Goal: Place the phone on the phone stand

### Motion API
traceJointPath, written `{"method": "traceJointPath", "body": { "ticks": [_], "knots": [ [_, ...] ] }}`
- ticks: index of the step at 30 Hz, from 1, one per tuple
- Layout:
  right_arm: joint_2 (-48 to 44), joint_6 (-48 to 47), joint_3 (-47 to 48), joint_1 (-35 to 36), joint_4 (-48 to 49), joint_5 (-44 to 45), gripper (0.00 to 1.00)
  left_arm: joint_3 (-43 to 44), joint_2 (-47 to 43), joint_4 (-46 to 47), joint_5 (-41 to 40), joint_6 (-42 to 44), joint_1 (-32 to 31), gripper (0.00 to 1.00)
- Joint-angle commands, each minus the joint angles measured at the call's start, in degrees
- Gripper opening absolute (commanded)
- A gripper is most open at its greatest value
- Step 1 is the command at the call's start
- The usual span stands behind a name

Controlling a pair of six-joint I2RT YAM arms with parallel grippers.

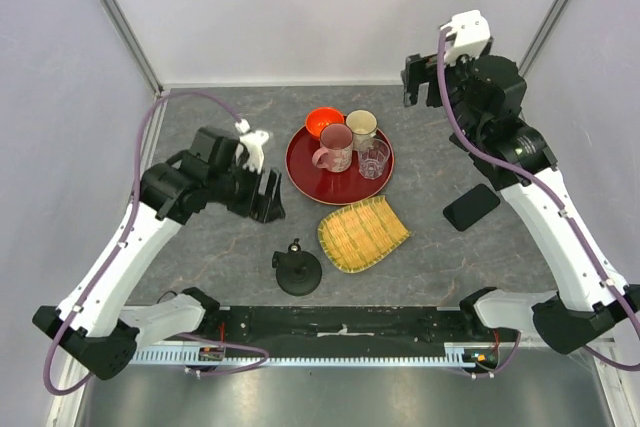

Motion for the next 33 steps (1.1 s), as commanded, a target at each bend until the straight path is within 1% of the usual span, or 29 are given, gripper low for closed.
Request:
{"method": "traceJointPath", "body": {
  "ticks": [1, 2, 3, 4, 6, 8, 10, 12, 13, 16, 19, 24, 27, 30, 31, 33],
  "knots": [
    [0.1, -4.5, 7.0, -0.1, -11.5, -26.5, 0.98, -6.4, -7.1, -7.3, 16.1, -2.1, -0.3, 0.81],
    [0.9, -4.8, 8.0, 0.0, -13.1, -32.5, 0.98, -8.0, -7.7, -7.2, 17.6, -2.7, -0.4, 0.81],
    [1.7, -5.4, 9.8, -0.1, -14.6, -34.2, 0.98, -11.0, -8.4, -6.6, 18.1, -4.7, -0.6, 0.8],
    [2.3, -5.9, 10.0, -0.1, -16.1, -35.3, 0.98, -12.1, -9.5, -6.6, 17.0, -5.7, -1.1, 0.77],
    [2.2, -5.0, 8.2, -0.1, -15.5, -36.8, 0.98, -14.4, -12.3, -7.2, 15.6, -7.7, -1.2, 0.75],
    [3.0, -3.9, 7.3, 0.0, -15.6, -38.1, 0.98, -16.1, -14.6, -7.0, 17.0, -8.7, -1.4, 0.75],
    [5.6, -4.6, 8.3, 0.0, -17.8, -39.9, 0.98, -18.5, -15.2, -6.6, 17.6, -10.2, -1.6, 0.74],
    [7.3, -5.0, 10.2, 0.4, -19.1, -40.0, 0.98, -18.9, -14.8, -6.5, 15.9, -11.2, -2.7, 0.73],
    [8.6, -5.2, 10.5, 0.7, -19.2, -39.8, 0.98, -18.6, -14.7, -6.3, 13.4, -11.5, -3.5, 0.68],
    [9.7, -6.2, 11.0, 1.3, -19.7, -39.1, 0.98, -17.0, -13.5, -4.6, 9.2, -13.3, -5.4, 0.52],
    [9.3, -7.5, 10.3, 2.4, -19.7, -38.4, 0.98, -15.8, -11.8, -4.4, 5.1, -13.9, -7.2, 0.52],
    [8.6, -8.9, 9.4, 3.7, -19.7, -37.5, 0.98, -14.9, -9.6, -4.5, 1.1, -14.2, -10.8, 0.61],
    [8.1, -9.5, 8.8, 3.7, -19.7, -37.4, 0.98, -14.4, -8.7, -4.4, -0.9, -14.6, -12.8, 0.62],
    [8.1, -9.5, 8.8, 3.8, -19.6, -37.3, 0.98, -13.6, -7.0, -5.1, -5.1, -15.7, -15.3, 0.56],
    [8.0, -9.5, 8.8, 3.8, -19.6, -37.3, 0.98, -13.4, -6.4, -5.5, -6.3, -16.0, -17.0, 0.51],
    [8.0, -9.6, 8.8, 3.8, -19.5, -37.2, 0.98, -12.5, -4.9, -6.4, -8.7, -17.2, -18.6, 0.49]
  ]
}}
